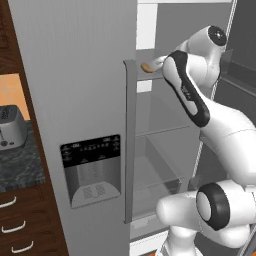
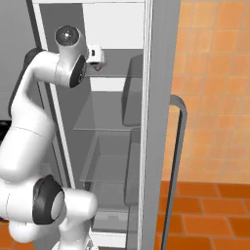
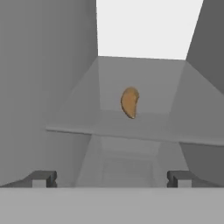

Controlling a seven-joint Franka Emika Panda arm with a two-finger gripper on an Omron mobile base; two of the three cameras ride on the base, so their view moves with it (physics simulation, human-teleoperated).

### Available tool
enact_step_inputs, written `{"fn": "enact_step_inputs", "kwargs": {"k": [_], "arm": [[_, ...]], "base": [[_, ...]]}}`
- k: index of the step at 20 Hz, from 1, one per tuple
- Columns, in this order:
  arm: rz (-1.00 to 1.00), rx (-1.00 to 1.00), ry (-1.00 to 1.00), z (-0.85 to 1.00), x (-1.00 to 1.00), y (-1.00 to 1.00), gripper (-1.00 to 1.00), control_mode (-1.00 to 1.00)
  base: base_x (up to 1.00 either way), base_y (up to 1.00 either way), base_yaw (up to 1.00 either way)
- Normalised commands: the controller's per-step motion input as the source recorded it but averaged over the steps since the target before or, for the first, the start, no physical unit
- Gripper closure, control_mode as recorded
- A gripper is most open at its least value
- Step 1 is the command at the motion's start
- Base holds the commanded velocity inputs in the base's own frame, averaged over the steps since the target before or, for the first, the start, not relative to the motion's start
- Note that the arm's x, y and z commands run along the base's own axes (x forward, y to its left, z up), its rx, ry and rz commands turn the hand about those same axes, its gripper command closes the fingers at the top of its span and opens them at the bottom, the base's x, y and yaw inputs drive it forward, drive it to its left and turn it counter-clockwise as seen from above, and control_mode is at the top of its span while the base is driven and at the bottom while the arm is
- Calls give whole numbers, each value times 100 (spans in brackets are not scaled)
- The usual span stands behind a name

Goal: Place one sweet potato and one chicken drumstick in each tupperware on the nearby counter, to pack two identical lunches.

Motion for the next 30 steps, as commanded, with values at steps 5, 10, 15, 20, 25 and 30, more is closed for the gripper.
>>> {"fn": "enact_step_inputs", "kwargs": {"k": [5,10,15,20,25,30], "arm": [[-1,-3,9,6,62,13,-100,-100],[-11,0,18,-10,81,0,-100,-100],[-11,0,13,-25,78,0,-100,-100],[0,0,0,-29,55,0,-100,-100],[0,0,1,-20,76,0,-100,-100],[0,0,2,-2,12,0,-100,-100]], "base": [[0,0,0],[0,0,0],[0,0,0],[0,0,0],[0,0,0],[0,0,0]]}}
